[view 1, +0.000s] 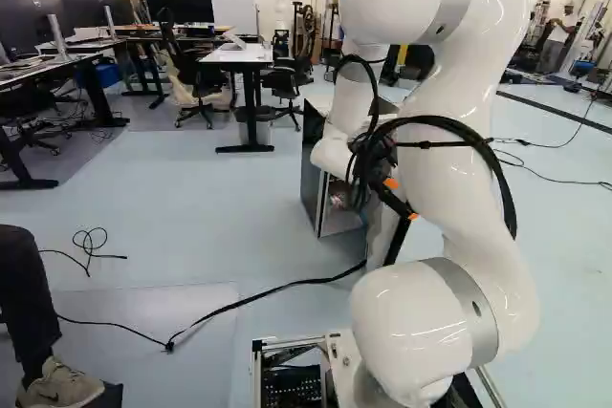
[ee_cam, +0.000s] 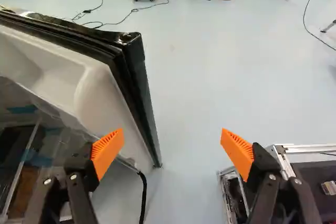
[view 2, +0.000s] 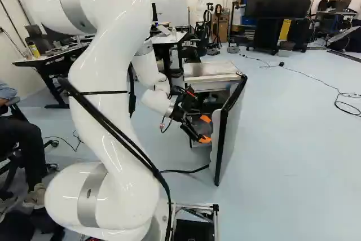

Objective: Open the fridge door

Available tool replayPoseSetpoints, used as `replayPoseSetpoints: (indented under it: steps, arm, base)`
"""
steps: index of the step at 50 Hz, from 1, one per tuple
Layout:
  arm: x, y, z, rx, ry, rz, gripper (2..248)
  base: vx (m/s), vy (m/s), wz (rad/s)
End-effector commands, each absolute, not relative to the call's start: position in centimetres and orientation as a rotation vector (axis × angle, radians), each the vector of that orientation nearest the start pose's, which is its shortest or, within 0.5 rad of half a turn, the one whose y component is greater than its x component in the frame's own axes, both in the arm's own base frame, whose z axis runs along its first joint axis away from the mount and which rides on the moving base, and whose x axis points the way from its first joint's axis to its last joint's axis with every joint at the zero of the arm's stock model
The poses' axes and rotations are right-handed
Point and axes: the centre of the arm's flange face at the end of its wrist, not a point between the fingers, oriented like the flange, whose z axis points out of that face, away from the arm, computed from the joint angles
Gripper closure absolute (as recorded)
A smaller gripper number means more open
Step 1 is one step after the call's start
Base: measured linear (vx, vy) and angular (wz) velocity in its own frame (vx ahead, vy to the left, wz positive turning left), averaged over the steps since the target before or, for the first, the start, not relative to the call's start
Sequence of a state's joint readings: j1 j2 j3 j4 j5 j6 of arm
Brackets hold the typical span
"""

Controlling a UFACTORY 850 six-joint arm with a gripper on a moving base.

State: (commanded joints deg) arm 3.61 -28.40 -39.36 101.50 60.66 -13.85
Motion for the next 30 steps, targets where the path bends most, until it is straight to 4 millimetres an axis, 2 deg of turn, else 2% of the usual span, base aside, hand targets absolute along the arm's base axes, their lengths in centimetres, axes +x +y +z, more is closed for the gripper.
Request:
replayPoseSetpoints:
  steps: [30]
  arm:
    - [40.8,-5.0,28.3,1.471,-1.482,0.949,3]
  base:
    - [0.0,0.0,0.0]
